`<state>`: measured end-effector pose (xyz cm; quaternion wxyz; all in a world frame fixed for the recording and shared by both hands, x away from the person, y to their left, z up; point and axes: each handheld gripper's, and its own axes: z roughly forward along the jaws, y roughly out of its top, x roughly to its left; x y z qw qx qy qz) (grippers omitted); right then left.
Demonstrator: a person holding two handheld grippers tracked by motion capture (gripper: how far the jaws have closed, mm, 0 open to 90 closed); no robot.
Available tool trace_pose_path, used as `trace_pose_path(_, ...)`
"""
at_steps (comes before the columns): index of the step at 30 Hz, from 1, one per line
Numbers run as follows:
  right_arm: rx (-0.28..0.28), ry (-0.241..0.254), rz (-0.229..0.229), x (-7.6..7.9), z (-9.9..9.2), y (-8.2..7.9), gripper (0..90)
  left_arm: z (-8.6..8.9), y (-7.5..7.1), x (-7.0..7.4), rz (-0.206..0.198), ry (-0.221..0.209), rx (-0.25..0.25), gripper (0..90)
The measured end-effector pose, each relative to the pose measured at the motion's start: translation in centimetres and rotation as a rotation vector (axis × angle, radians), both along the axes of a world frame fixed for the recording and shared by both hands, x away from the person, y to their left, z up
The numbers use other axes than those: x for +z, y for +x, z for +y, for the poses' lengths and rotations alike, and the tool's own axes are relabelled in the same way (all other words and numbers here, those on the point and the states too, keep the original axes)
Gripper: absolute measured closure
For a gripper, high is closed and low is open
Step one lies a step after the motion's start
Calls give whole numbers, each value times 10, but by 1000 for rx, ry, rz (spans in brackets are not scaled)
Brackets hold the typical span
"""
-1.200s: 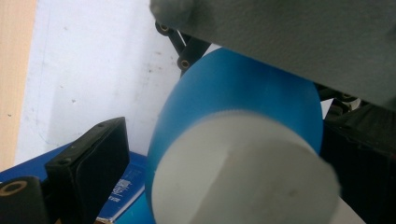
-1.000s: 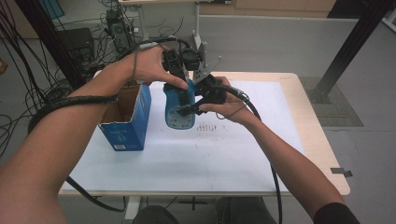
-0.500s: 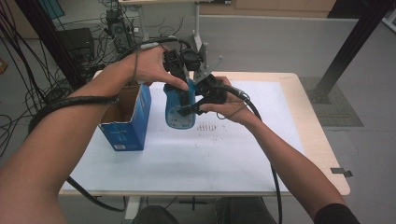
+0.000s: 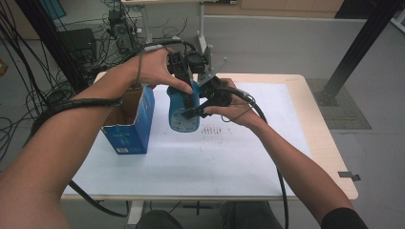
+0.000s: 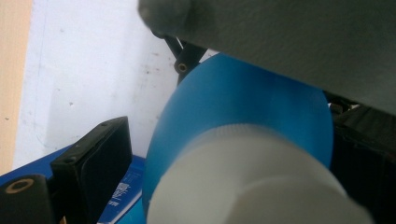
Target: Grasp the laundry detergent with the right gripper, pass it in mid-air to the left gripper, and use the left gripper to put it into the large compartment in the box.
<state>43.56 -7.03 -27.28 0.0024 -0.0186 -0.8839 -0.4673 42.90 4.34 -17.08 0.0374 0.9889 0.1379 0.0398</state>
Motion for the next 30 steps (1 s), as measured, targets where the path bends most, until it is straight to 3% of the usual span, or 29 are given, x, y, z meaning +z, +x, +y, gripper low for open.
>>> trace_pose_path(23, 21, -17, -35, 0, 0, -6, 443, -1, -4, -2, 28, 3, -42, 329)
trace_pose_path(30, 21, -22, -42, -1, 1, -7, 442, -1, -5, -3, 31, 12, -45, 345)
